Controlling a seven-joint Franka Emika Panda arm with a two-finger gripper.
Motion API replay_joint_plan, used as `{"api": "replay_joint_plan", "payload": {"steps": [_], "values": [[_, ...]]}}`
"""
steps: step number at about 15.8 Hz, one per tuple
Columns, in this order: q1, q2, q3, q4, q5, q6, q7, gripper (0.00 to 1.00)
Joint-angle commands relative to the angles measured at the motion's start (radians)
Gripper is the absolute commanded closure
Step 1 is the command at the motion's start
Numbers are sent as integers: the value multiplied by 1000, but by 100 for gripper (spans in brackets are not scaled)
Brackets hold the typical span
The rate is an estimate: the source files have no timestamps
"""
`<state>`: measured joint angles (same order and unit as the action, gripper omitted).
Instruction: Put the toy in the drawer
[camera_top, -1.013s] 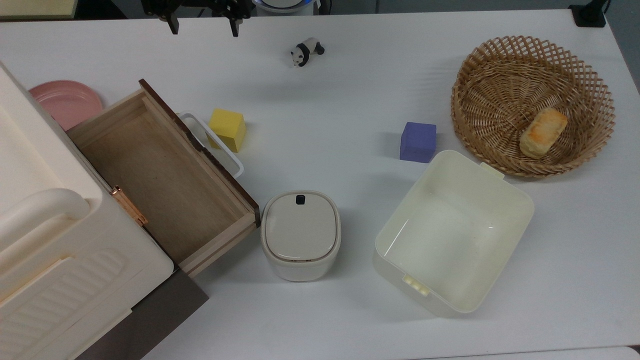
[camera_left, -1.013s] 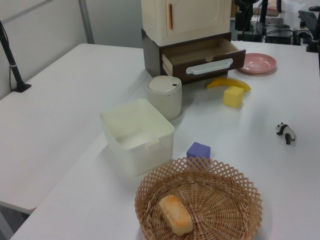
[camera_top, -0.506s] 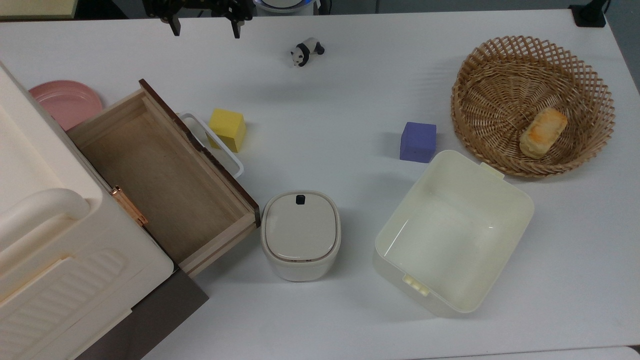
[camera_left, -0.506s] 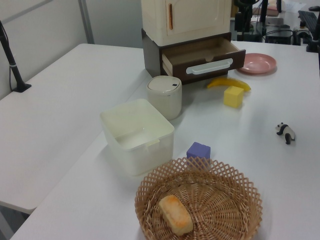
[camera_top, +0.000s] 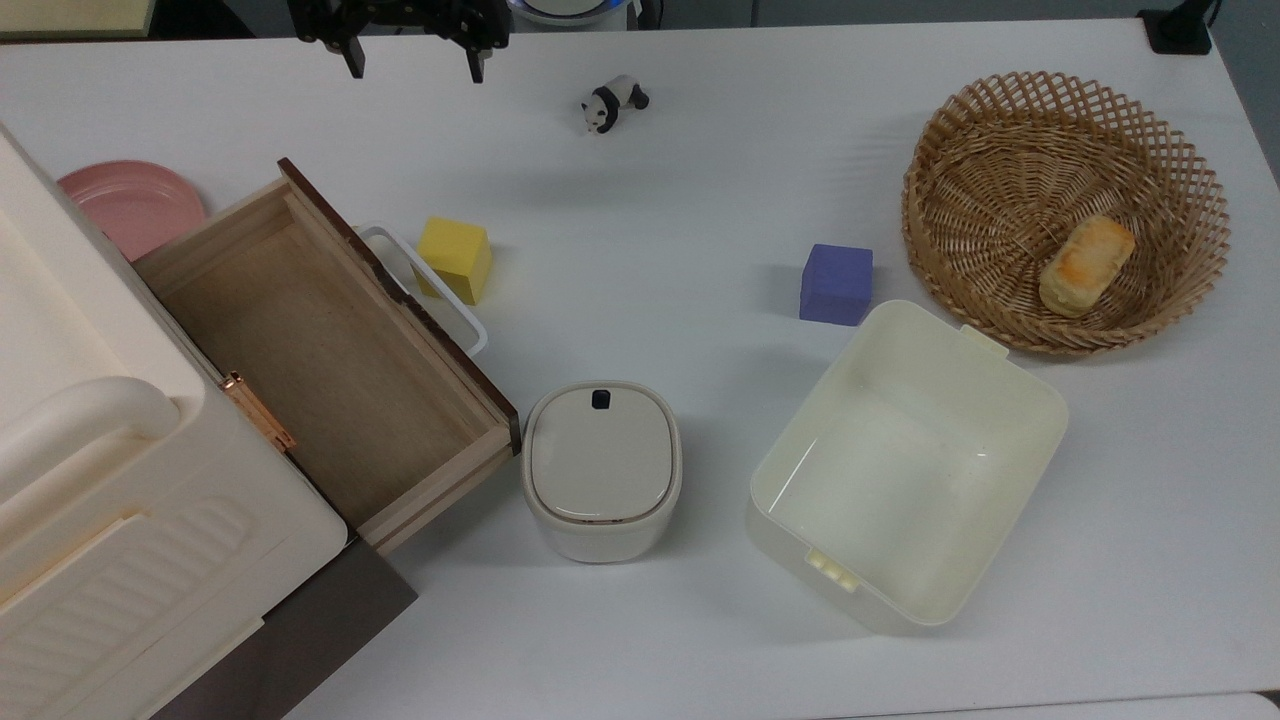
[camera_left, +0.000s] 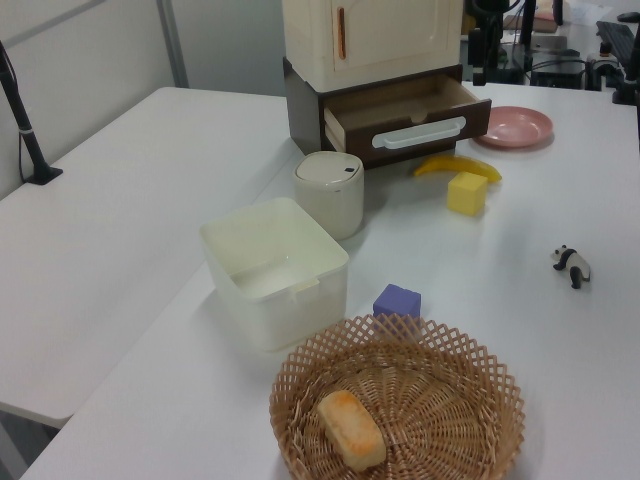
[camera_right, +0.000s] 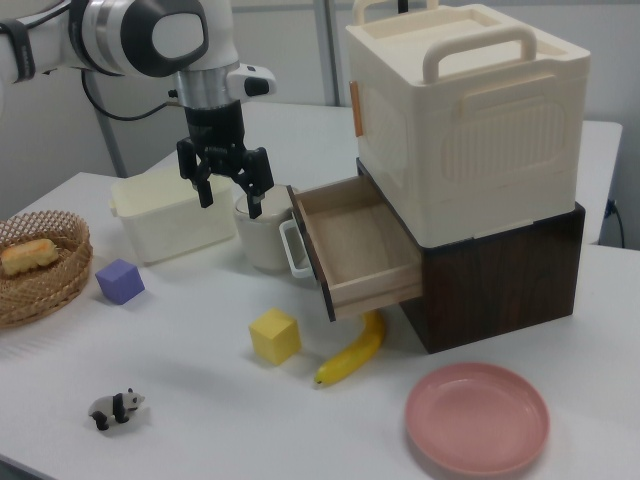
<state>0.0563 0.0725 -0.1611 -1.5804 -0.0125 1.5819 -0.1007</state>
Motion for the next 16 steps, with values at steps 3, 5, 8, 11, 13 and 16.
{"api": "replay_joint_plan", "payload": {"steps": [3,5,8,11,13,16], "values": [[11,9,3,-4,-18,20,7,0],[13,10,3,-4,-18,20,6,0],[13,10,3,-4,-18,20,4,0],[11,12,5,-4,-17,20,-17,0],[13,18,5,-9,-17,18,-53,0],[33,68,2,-4,-18,38,-73,0]]}}
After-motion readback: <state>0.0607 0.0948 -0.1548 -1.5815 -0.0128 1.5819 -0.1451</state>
